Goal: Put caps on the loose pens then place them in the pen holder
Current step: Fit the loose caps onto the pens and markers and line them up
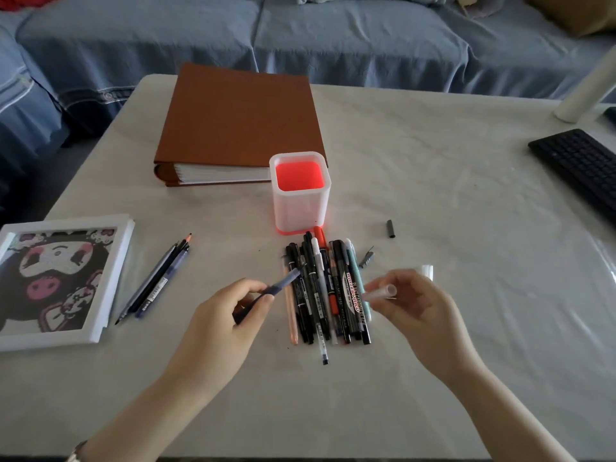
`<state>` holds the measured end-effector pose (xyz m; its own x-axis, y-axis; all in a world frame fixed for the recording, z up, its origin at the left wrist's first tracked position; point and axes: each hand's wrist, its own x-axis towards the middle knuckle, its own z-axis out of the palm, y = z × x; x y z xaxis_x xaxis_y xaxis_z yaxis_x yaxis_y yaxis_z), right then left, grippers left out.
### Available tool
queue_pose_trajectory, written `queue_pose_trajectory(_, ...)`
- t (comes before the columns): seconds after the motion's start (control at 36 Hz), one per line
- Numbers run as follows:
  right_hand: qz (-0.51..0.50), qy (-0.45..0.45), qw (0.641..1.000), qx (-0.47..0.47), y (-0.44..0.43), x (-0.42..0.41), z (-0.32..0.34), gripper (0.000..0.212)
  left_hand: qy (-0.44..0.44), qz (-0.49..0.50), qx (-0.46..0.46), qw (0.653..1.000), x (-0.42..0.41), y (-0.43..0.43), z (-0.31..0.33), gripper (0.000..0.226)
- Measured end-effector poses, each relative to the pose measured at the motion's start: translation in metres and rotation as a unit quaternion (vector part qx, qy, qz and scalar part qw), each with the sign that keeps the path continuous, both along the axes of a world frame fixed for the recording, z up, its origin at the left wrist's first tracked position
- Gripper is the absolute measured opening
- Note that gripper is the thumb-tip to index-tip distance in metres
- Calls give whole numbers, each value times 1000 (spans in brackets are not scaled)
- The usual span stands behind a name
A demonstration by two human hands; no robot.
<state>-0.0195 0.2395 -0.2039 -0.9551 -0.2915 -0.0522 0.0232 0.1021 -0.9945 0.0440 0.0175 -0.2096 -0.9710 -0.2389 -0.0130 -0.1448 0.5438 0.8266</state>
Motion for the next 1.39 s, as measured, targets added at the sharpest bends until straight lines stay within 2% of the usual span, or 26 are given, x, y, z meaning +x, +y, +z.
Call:
queue_pose_trajectory(0.08, 6, -2, 1000, -25, -6, 5, 5, 39, 1, 8, 16, 1000, 1, 1, 2, 19)
queue_pose_trajectory(0.19, 4, -5, 1000, -25, -10, 8, 6, 26, 3, 0, 37, 999, 4, 4, 8, 19)
queue_pose_trajectory(0.31, 6, 49, 995, 85, -13, 7, 6, 14, 4, -36, 42, 998, 8, 7, 16, 18)
queue_pose_trajectory(0.53, -2, 49, 997, 55, -15, 2, 10, 26, 25, -80, 1, 996, 12, 7, 20, 11)
queue_pose_trajectory(0.75, 20, 23, 999, 42, -18, 2, 11, 20, 40, -104, -22, 993, 9, 8, 19, 16)
queue_pose_trajectory(1.03, 74, 50, 988, 122, -19, 9, 12, 24, 40, -148, -80, 985, 12, 8, 15, 23)
queue_pose_trajectory(1.08, 83, 46, 987, 126, -21, 11, 11, 19, 35, -165, -87, 982, 12, 8, 14, 27)
queue_pose_trajectory(1.14, 79, 41, 987, 132, -22, 11, 9, 18, 36, -182, -93, 978, 11, 8, 14, 26)
queue_pose_trajectory(1.28, 27, 54, 988, 142, -27, 6, 4, 30, 68, -199, -115, 971, 3, 18, 18, 24)
queue_pose_trajectory(1.39, -35, 76, 985, 148, -36, 3, 3, 30, 60, -157, -70, 983, -7, 24, 25, 18)
